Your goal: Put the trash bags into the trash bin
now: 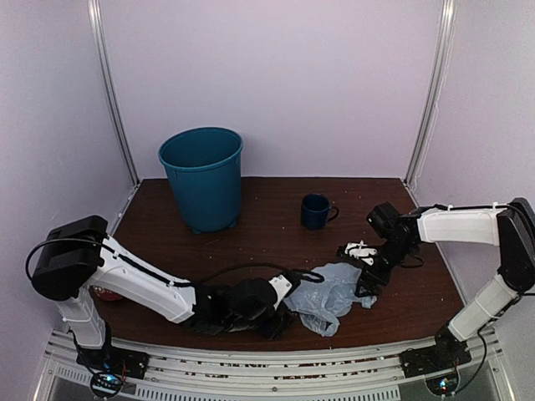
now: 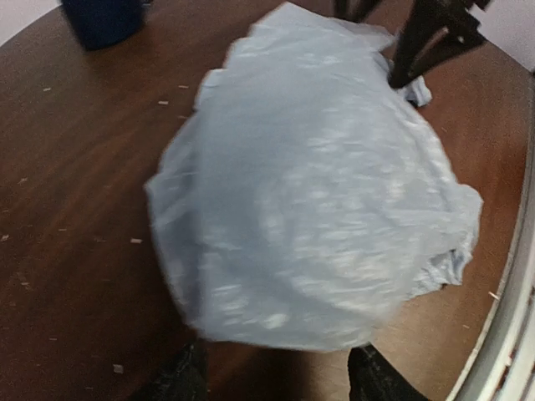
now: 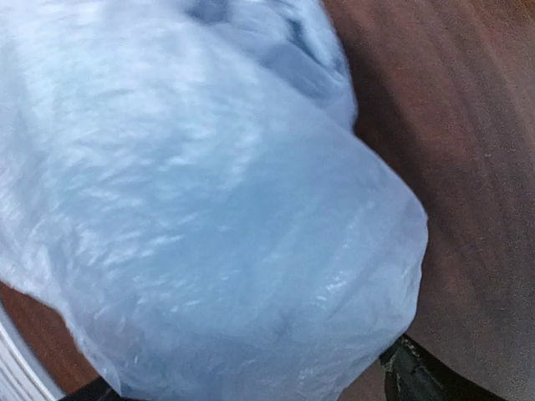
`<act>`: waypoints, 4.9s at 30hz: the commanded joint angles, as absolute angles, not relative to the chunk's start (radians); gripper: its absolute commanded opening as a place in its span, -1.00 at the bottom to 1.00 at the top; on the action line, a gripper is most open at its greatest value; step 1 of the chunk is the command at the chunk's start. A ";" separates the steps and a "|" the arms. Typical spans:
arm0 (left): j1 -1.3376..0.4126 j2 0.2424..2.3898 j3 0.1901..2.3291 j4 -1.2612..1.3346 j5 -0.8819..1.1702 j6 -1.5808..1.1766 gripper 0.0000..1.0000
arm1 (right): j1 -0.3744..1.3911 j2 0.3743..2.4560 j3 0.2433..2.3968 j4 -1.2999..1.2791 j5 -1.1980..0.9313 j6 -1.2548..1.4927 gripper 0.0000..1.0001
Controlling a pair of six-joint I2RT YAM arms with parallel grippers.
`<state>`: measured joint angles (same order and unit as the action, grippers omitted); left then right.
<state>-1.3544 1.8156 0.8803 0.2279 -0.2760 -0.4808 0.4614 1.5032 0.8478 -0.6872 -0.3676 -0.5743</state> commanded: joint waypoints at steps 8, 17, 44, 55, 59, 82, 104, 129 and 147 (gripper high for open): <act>-1.252 1.628 0.711 0.380 -0.382 -0.538 0.13 | 0.446 1.560 0.902 -0.445 -0.150 -0.317 0.61; -1.376 1.801 0.899 0.403 -0.267 -0.511 0.07 | 0.436 1.577 0.939 -0.442 -0.226 -0.331 0.19; -1.012 1.969 0.987 0.471 -0.270 -0.463 0.13 | 0.369 1.408 0.930 -0.613 -0.767 -0.462 -1.00; -1.155 1.504 0.704 0.316 -0.263 -0.493 -0.11 | 0.375 1.249 0.838 -0.407 -0.690 -0.338 -1.00; -1.275 1.527 0.756 0.322 -0.248 -0.554 0.22 | 0.385 1.263 0.846 -0.405 -0.681 -0.334 -1.00; -1.180 2.083 1.168 0.371 -0.462 -0.416 -0.01 | 0.396 1.293 0.858 -0.427 -0.643 -0.351 -1.00; -1.127 2.171 1.221 0.528 -0.412 -0.192 -0.05 | 0.397 1.313 0.871 -0.449 -0.658 -0.357 -1.00; -1.393 1.701 1.944 0.043 -0.651 0.437 -1.00 | 0.259 1.084 1.703 -0.315 -0.677 -0.177 -1.00; -1.310 1.583 1.691 -0.157 -0.647 0.093 -1.00 | 0.275 1.083 1.512 -0.450 -0.585 -0.192 -1.00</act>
<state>-1.3426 1.6306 1.2781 -0.3279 -0.5415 -0.0696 0.2699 1.0519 1.1023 -0.6491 -0.5358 -0.3645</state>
